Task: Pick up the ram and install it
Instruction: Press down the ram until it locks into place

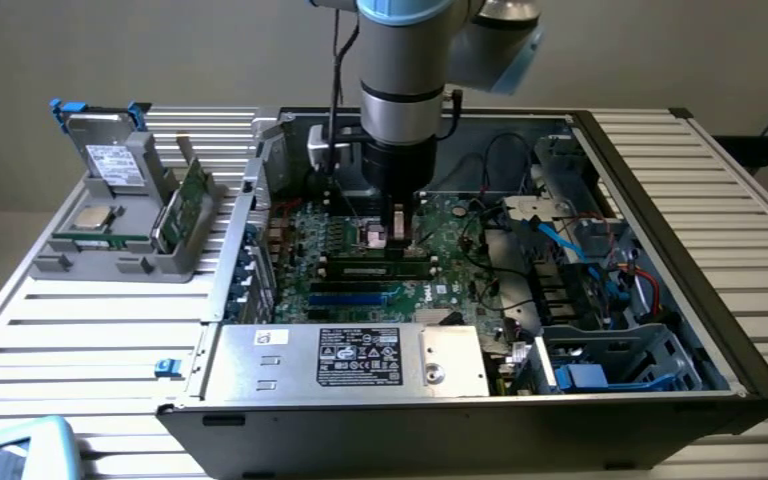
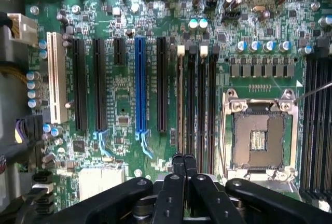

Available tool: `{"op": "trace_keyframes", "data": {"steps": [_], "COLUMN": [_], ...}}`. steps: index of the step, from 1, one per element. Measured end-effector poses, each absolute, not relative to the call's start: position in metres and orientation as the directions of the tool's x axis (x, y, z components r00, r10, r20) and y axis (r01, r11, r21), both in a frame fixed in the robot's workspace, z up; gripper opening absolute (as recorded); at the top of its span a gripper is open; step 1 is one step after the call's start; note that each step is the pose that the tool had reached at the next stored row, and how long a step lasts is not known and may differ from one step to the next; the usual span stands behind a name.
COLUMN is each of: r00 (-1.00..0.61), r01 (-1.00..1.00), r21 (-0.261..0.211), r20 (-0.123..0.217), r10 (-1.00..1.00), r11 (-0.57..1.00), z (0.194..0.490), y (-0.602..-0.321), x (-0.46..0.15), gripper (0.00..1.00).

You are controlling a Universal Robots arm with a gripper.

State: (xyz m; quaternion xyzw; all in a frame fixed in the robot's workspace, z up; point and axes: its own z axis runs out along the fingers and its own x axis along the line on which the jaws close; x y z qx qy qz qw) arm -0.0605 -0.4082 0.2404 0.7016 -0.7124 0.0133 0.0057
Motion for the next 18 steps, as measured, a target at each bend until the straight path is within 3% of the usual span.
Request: {"op": "trace_keyframes", "data": {"steps": [18], "r00": [-0.016], "r01": [-0.999], "r21": [-0.031], "r20": [0.028], "r10": [-0.999], "r11": [0.015], "z": [0.232], "y": [-0.406], "x": [-0.090], "gripper": [0.11]}}
